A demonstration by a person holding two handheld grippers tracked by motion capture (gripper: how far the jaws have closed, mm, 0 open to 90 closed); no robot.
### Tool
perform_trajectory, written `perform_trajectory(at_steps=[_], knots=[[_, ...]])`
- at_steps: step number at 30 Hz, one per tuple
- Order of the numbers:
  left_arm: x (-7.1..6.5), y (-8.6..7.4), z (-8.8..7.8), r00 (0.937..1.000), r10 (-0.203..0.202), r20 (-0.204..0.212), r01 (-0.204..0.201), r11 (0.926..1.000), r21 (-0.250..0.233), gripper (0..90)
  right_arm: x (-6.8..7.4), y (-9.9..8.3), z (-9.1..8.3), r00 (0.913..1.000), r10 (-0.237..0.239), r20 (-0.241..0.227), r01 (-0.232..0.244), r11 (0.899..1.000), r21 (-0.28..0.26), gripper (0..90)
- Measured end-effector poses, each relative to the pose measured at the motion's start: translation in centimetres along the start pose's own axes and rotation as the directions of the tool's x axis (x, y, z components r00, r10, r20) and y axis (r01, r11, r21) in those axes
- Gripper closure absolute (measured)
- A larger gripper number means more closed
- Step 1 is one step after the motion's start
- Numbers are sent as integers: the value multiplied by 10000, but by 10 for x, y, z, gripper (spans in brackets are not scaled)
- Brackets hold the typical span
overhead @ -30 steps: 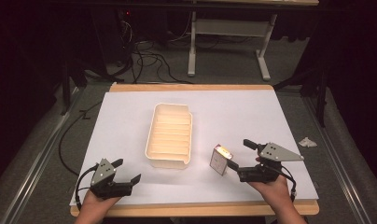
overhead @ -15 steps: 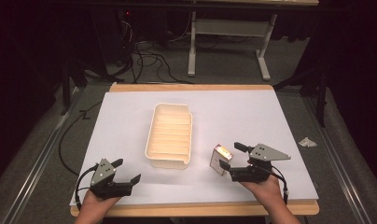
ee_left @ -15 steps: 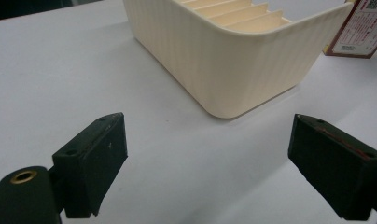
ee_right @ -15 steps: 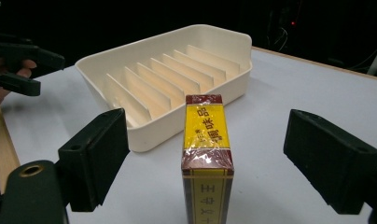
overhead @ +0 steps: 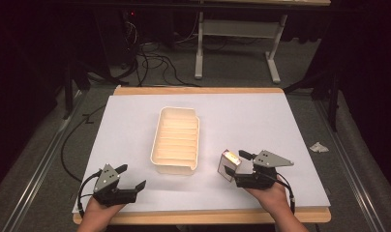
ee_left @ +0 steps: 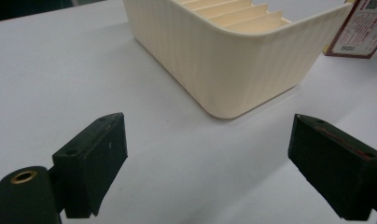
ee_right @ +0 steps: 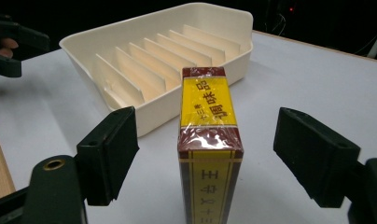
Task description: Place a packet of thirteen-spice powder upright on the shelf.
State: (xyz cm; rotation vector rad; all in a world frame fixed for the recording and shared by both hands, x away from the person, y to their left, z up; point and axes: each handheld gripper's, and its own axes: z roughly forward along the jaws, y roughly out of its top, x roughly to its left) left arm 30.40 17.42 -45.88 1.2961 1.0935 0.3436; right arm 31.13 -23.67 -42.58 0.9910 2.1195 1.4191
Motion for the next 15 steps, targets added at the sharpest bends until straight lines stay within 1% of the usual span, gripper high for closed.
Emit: perform_trajectory(at_steps=[1,7,13,14,15], knots=[[0,0,0,10000,6,-1,-6,10000,4,124,0,0,1,10000,-57,-3,57,10000,34,232],[0,0,0,10000,-1,1,1,10000,5,124,0,-4,3,10000,1,57,-2,9999,153,284],[0,-1,0,10000,33,1,-33,10000,42,124,-2,-8,6,9999,118,-48,-116,9992,393,368],[0,-1,0,10000,27,0,-27,10000,41,124,-2,-10,6,9999,123,-54,-120,9988,483,396],[0,-1,0,10000,-15,7,15,10000,22,124,-2,-10,6,9999,123,-54,-120,9988,483,396]])
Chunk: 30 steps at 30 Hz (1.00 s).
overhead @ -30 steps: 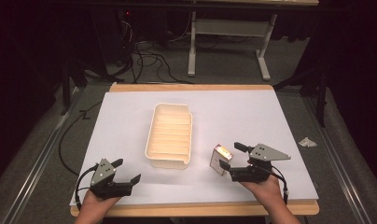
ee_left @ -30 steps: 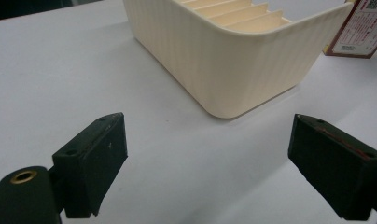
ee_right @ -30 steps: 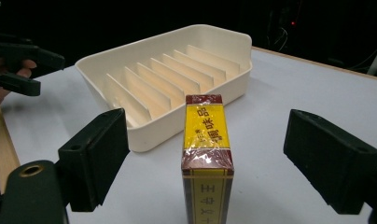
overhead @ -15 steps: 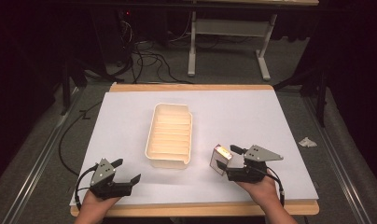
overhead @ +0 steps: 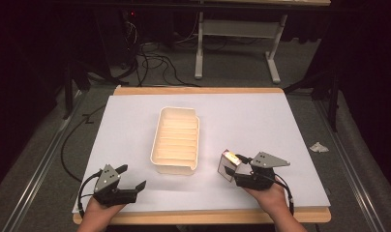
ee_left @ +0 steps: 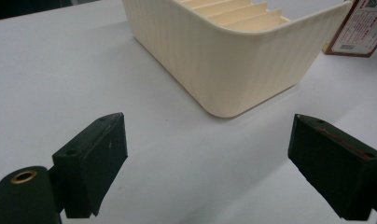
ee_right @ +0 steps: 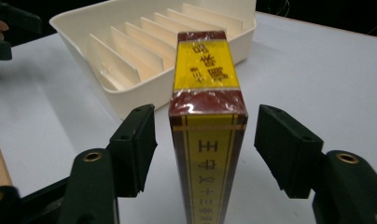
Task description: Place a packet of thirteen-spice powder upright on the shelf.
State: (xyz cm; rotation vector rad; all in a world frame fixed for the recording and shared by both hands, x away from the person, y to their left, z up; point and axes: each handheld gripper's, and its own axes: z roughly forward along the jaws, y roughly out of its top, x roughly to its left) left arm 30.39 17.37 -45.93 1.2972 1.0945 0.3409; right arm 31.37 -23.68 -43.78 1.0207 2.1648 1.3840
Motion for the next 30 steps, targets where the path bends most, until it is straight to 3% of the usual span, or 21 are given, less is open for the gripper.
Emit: perform_trajectory(at_steps=[6,12,25,26,30], knots=[[0,0,0,10000,52,1,-52,10000,34,124,-1,-5,3,10000,24,14,-24,9995,301,458],[0,0,0,10000,50,4,-50,10000,62,125,-1,-4,2,9999,-69,134,69,10000,32,527],[1,-1,0,10000,55,-15,-55,10000,74,125,-2,-2,-1,9998,5,215,1,9996,-274,568],[1,-1,0,10000,52,-15,-52,10000,71,126,-2,-2,-2,9998,-54,199,60,9996,-268,676],[0,-1,0,10000,30,-9,-30,10000,65,126,0,3,-4,9994,-261,213,266,9993,-256,684]])
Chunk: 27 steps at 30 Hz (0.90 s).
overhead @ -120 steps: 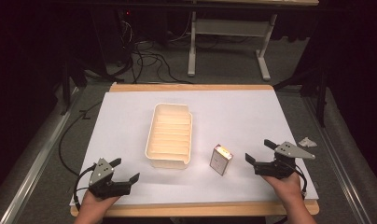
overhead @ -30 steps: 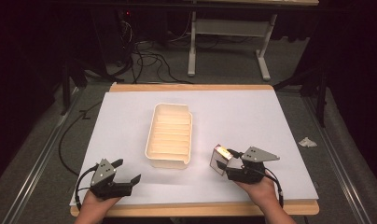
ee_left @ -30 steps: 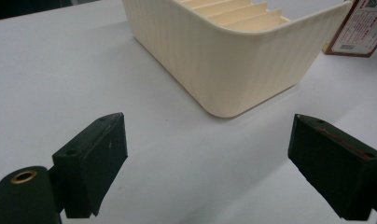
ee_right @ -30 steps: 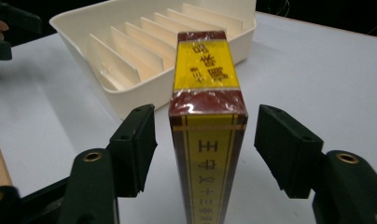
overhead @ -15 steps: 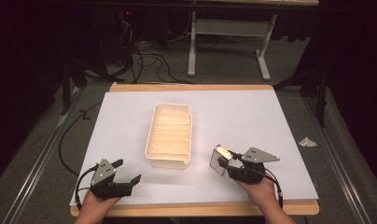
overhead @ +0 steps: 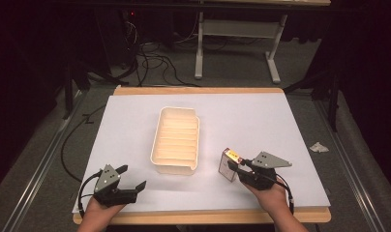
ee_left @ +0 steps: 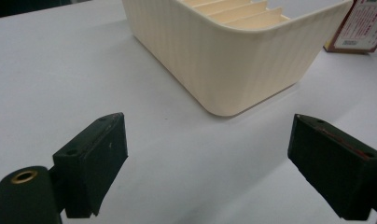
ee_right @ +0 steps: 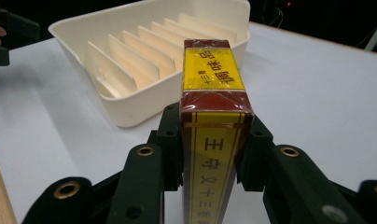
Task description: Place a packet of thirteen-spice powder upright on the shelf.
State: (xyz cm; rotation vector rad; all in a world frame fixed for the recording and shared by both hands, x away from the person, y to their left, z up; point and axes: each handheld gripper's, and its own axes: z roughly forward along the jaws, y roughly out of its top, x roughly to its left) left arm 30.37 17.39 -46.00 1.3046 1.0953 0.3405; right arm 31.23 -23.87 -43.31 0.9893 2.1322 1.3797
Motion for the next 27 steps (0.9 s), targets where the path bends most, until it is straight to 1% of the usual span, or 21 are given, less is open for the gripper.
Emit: perform_trajectory(at_steps=[1,5,11,12,15,16,18,20,21,22,24,25,27], knots=[[0,0,0,10000,-10,-1,10,10000,-15,126,-1,3,-2,10000,6,-59,-7,9997,-239,684],[0,0,-1,10000,-21,-10,21,10000,-13,126,-2,5,-5,9999,51,-146,-56,9994,-356,684],[1,0,-1,10000,10,-44,-10,10000,-15,126,-8,10,-7,9990,-205,-395,185,9986,-502,684],[1,0,-2,10000,25,-56,-25,10000,-9,126,-11,14,-7,9983,-263,-514,233,9980,-582,684],[1,0,-2,10000,3,-79,-4,10000,-32,126,-14,17,-7,9977,-336,-594,297,9975,-647,684],[1,0,-2,10000,10,-79,-10,10000,-24,126,-15,19,-7,9973,-458,-573,416,9965,-723,683],[1,0,-2,10000,17,-67,-17,10000,-17,127,-18,23,-6,9970,-465,-611,419,9963,-746,683],[0,0,-3,10000,5,-51,-6,10000,-35,127,-20,28,-4,9956,-553,-751,495,9958,-777,684],[1,0,-3,10000,69,-45,-69,10000,-4,127,-20,30,-3,9946,-529,-893,459,9959,-785,684],[1,1,-3,10000,46,-39,-46,10000,-32,127,-21,33,0,9926,-464,-1125,372,9959,-825,684],[2,2,-4,10000,-2,-35,2,10000,-57,127,-21,35,2,9920,-494,-1161,402,9960,-800,684],[2,2,-4,10000,11,-52,-11,10000,-75,127,-22,39,8,9900,-667,-1241,579,9956,-734,685],[2,2,-5,10000,-11,-48,11,10000,-78,127,-22,40,10,9895,-640,-1293,546,9957,-745,684]])
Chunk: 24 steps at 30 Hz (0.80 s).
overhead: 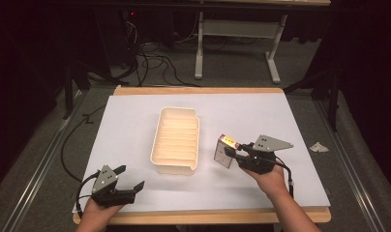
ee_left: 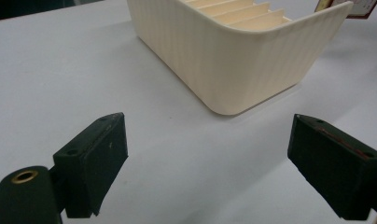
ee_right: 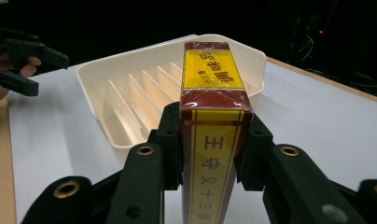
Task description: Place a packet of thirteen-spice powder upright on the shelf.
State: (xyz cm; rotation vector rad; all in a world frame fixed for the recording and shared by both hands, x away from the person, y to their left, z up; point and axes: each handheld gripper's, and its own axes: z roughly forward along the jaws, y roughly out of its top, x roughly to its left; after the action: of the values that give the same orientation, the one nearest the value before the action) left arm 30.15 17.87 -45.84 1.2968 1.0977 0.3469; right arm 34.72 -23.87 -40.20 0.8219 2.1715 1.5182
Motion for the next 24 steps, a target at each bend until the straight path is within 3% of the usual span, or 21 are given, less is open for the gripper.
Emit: perform_trajectory(at_steps=[12,24], knots=[[1,0,-1,10000,-47,-37,47,10000,-44,128,-12,13,24,9958,-239,-882,247,9997,80,684],[2,1,-3,10000,-19,-76,19,10000,-2,129,-19,29,44,9815,-800,-1737,781,9968,-178,684]])
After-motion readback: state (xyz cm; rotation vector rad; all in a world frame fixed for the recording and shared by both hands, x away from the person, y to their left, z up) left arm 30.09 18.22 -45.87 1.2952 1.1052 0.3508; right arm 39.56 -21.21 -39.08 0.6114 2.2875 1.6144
